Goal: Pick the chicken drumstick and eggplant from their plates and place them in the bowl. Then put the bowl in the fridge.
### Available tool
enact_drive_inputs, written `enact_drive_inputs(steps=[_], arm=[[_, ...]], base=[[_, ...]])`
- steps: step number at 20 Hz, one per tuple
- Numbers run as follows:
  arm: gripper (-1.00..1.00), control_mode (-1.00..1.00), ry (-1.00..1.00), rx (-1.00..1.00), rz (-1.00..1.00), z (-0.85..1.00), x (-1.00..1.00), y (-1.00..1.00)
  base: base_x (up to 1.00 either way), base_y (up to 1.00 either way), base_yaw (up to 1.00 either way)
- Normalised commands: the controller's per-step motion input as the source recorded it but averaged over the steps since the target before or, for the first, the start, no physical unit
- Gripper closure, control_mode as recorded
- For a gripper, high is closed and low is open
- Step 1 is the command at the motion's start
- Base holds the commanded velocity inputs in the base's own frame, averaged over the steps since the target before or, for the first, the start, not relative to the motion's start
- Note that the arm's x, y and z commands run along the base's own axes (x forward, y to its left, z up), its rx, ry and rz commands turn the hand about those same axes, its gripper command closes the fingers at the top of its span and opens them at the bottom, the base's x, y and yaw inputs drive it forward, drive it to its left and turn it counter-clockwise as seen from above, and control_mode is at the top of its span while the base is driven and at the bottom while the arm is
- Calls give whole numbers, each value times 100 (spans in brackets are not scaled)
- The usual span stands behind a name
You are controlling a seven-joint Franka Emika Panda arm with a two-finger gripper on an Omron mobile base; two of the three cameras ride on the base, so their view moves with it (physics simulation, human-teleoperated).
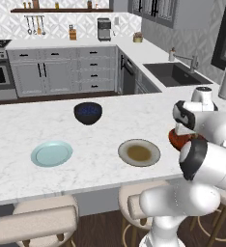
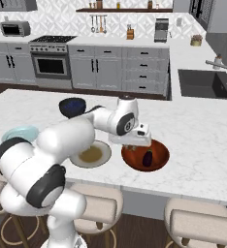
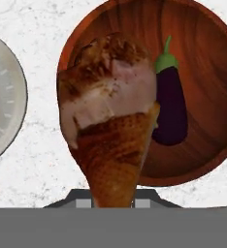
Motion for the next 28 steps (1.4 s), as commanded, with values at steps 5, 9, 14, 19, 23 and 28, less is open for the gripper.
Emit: enact_drive_inputs(steps=[5, 9, 14, 19, 23, 28], arm=[[100, -100, 9, 7, -3, -17, 26, -71], [100, -100, 1, 0, 0, -52, 0, -9], [100, -100, -1, 0, 0, -59, 1, 0], [100, -100, -1, 0, 0, -37, 16, -1], [100, -100, 0, 0, 0, -7, 15, 0], [-100, -100, 0, 0, 0, 0, 0, 0]], base=[[0, 0, 0], [0, 0, 0], [0, 0, 0], [0, 0, 0], [0, 0, 0], [0, 0, 0]])
